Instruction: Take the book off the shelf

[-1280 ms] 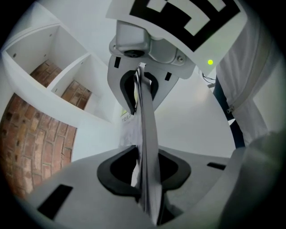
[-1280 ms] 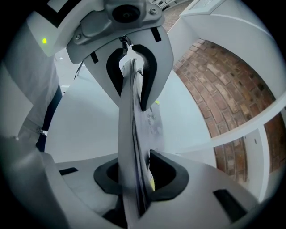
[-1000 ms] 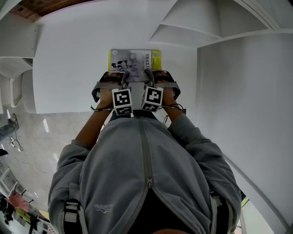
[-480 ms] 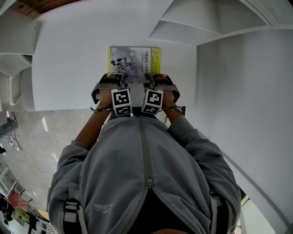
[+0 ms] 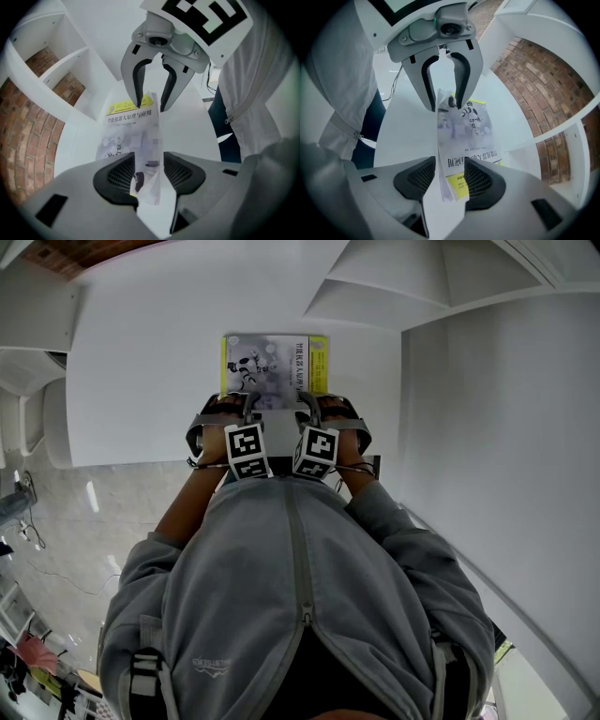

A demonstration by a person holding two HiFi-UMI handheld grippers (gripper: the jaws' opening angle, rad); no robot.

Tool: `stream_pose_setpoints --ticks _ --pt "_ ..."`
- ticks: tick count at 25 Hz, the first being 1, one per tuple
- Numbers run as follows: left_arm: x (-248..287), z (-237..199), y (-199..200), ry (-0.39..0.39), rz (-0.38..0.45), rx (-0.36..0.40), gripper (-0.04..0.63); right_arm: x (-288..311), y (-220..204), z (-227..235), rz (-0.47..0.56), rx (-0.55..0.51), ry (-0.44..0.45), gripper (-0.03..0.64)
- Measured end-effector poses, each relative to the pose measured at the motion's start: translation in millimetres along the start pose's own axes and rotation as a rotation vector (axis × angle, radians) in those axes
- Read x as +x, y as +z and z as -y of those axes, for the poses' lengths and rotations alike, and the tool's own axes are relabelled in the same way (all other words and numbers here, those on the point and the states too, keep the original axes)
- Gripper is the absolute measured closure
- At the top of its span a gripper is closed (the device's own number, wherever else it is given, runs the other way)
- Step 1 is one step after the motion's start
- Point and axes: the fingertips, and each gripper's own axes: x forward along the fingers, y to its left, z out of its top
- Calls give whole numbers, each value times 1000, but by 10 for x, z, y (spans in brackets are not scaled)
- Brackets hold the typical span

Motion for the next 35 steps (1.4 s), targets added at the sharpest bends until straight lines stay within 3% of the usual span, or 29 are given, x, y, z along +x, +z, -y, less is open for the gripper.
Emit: stream_pose_setpoints --ticks 5,9,17,24,35 --pt "-113 26 30 14 30 -47 411 -149 56 51 26 52 -24 413" --pt "-231 -109 19 78 51 -96 475 -249 45 179 41 94 -68 416" --pt "-564 -527 55 232 104 -167 577 -605 128 642 74 143 -203 513" --pt "-873 -894 175 352 153 -190 588 -942 263 1009 133 171 -318 560" --pt "-1578 -1487 475 572 294 -214 589 -1725 551 1738 345 271 -582 589"
